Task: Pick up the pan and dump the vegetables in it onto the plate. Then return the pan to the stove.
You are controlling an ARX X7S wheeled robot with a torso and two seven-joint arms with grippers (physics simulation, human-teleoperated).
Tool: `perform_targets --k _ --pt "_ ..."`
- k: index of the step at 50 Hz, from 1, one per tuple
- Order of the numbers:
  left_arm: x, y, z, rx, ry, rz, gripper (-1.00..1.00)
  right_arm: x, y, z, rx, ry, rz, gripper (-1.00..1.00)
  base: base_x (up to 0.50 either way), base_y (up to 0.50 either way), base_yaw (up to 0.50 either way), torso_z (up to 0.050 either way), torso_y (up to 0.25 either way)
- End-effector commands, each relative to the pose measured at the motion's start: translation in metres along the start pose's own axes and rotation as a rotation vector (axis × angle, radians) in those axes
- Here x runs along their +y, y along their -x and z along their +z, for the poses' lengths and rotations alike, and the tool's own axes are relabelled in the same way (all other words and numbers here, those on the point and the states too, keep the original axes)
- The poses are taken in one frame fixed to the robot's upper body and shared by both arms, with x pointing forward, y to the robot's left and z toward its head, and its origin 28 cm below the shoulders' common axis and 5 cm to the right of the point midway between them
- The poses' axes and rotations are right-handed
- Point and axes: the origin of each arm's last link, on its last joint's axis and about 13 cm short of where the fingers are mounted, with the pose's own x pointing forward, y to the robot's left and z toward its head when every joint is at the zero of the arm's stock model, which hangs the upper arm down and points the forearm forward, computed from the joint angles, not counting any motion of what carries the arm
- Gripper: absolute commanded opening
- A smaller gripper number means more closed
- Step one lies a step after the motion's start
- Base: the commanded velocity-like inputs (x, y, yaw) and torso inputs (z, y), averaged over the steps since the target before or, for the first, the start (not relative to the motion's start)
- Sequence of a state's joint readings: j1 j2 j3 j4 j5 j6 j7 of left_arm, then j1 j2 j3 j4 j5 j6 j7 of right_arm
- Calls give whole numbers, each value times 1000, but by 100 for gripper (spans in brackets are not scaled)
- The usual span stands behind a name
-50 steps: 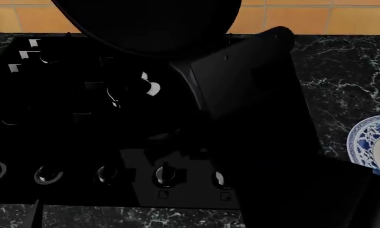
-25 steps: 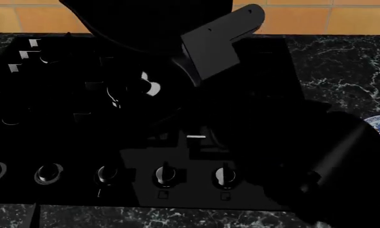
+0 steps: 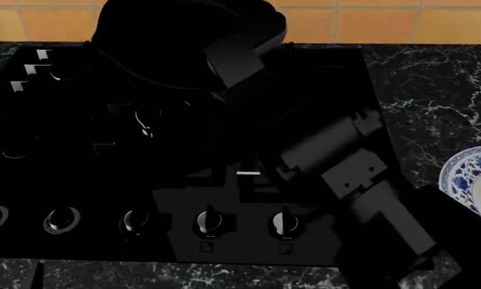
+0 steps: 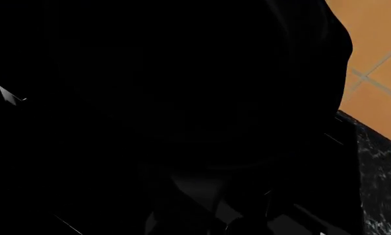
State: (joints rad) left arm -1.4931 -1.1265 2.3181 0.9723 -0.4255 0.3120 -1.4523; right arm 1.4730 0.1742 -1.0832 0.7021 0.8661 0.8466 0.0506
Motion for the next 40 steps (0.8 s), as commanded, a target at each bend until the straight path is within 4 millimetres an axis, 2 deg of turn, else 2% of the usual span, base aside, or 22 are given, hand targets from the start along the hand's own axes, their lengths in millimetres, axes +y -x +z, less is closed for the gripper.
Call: perform_targets --k 1,12,22,30,40 --pt "1 3 1 -1 0 8 100 -6 -11 11 17 44 -71 -100 0 0 0 0 11" --pt "1 3 1 1 -11 17 100 16 -19 -7 -7 -10 37 -100 0 0 0 1 1" --pt "1 4 -1 5 -8 19 100 28 -33 -14 14 10 65 -100 0 0 0 0 1" --pt "1 5 0 8 -13 21 100 26 -38 -21 52 30 51 -100 0 0 0 0 1" --pt "2 6 -2 17 -12 24 100 28 -38 -20 61 60 51 -100 0 0 0 1 1"
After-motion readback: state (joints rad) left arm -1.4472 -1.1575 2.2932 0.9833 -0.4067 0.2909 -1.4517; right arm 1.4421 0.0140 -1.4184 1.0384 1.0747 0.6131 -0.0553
